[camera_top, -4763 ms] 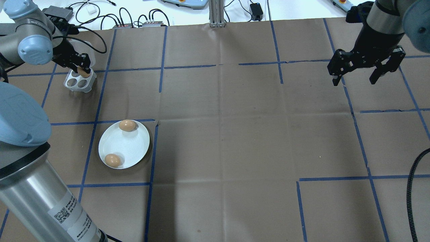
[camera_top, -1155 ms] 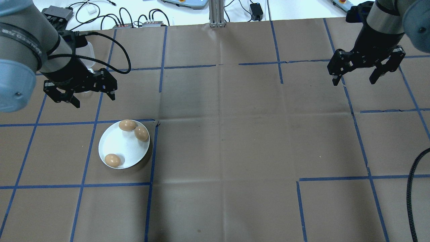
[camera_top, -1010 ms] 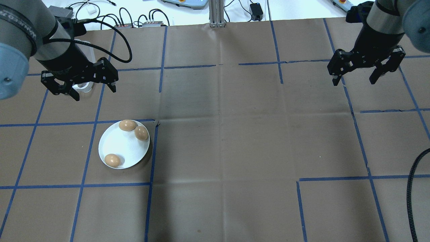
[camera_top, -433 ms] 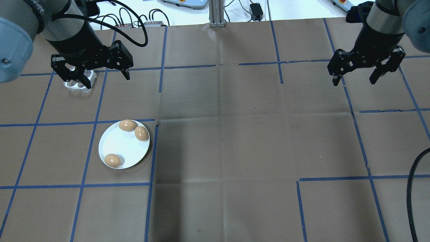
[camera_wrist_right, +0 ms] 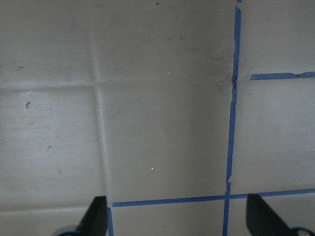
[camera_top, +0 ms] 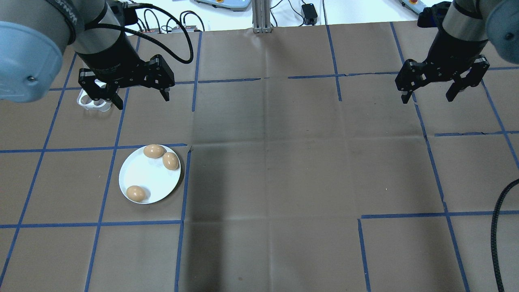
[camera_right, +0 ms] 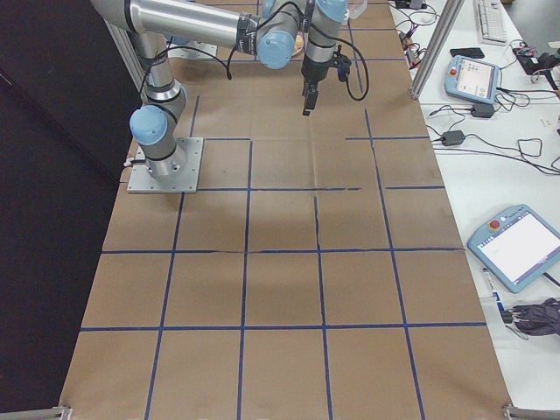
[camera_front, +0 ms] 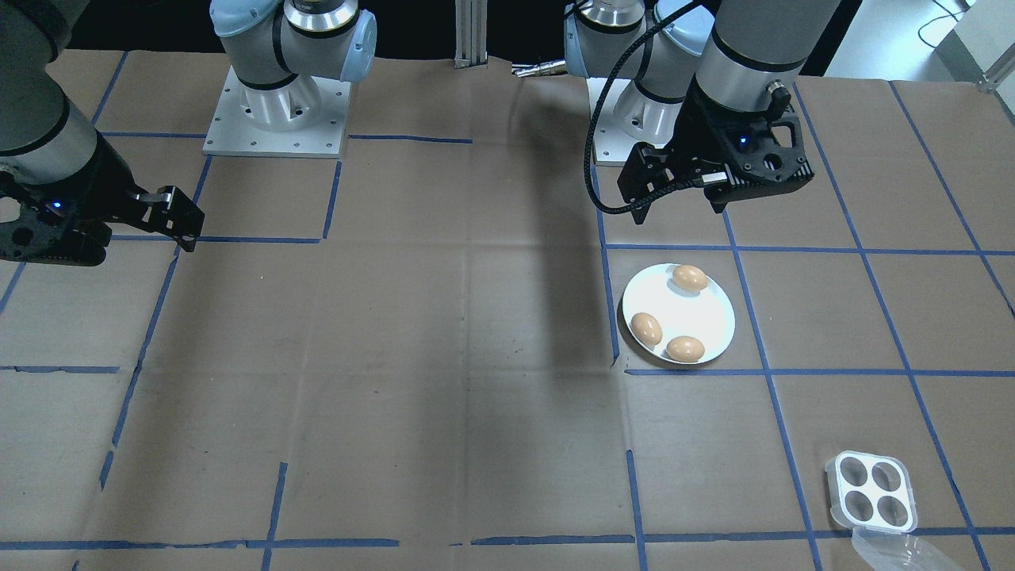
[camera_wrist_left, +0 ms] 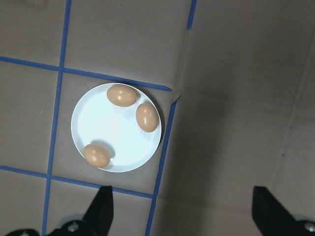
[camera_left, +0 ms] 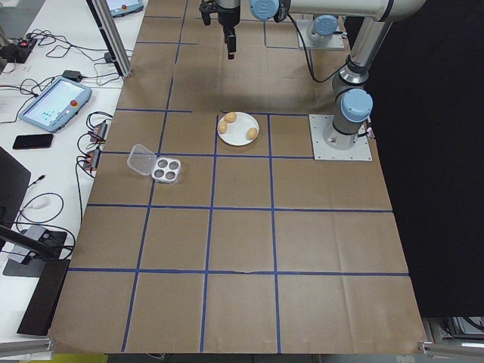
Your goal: Place egg on plate
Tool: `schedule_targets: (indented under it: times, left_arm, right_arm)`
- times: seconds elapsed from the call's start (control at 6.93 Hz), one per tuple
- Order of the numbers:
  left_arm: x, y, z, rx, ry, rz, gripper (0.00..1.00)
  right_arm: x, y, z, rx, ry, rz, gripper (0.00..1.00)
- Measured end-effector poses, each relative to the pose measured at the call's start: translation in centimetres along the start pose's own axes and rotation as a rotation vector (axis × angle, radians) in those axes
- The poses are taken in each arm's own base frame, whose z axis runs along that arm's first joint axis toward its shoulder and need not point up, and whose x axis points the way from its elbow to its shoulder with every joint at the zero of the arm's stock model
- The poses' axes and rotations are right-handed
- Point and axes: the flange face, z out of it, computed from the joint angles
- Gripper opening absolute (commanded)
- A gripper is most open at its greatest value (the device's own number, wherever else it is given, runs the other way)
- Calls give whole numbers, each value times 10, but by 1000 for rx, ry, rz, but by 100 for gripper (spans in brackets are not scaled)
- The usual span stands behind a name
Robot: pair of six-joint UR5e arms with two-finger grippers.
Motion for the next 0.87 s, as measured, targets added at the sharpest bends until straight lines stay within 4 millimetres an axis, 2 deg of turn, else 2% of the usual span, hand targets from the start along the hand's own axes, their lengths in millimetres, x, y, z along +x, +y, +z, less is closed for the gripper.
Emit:
schedule_targets:
  times: [0.87]
  left_arm:
    - [1, -2, -4, 10, 1, 4, 100]
  right_arm:
    - [0, 0, 0, 0, 0, 0, 100]
